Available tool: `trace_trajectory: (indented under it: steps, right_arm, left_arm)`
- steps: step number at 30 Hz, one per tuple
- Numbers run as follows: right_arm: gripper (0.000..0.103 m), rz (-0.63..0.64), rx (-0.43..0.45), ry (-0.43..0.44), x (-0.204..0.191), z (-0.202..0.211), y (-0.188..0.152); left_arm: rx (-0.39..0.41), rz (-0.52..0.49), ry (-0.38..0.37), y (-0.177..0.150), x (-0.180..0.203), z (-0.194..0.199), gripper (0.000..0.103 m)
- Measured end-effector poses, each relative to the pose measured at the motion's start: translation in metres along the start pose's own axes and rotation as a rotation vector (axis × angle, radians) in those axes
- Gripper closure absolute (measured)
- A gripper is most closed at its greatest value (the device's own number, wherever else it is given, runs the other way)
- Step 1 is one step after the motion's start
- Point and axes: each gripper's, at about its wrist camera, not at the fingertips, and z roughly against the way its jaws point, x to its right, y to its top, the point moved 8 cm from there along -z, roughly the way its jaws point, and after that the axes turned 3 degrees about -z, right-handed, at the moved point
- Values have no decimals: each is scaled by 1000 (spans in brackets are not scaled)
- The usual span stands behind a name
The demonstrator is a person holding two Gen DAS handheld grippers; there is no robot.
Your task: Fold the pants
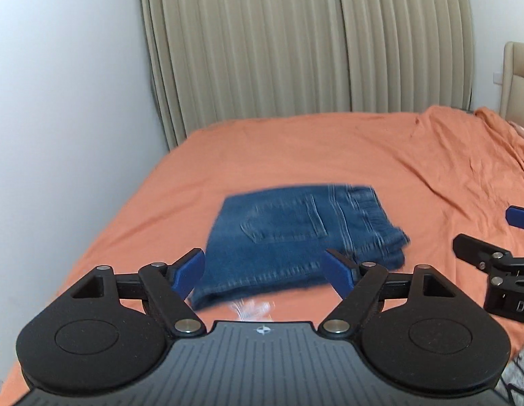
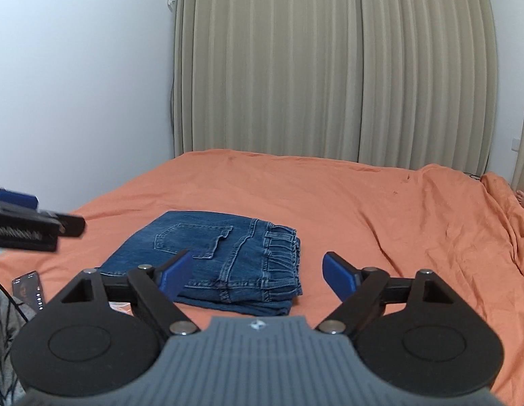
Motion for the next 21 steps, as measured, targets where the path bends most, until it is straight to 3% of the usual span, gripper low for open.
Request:
trace_trajectory:
  steps: [3, 9, 21]
  right_arm:
    - [23, -24, -45, 26, -9, 1, -18]
    - [22, -41, -78, -7, -15, -1, -45]
    - [22, -34, -70, -10, -20, 1, -47]
  left_arm:
    - [-25, 3, -22, -16, 7, -7, 10]
    - [-23, 9, 50, -37, 8, -4, 9]
    - [-60, 27, 42, -42, 13, -5, 9]
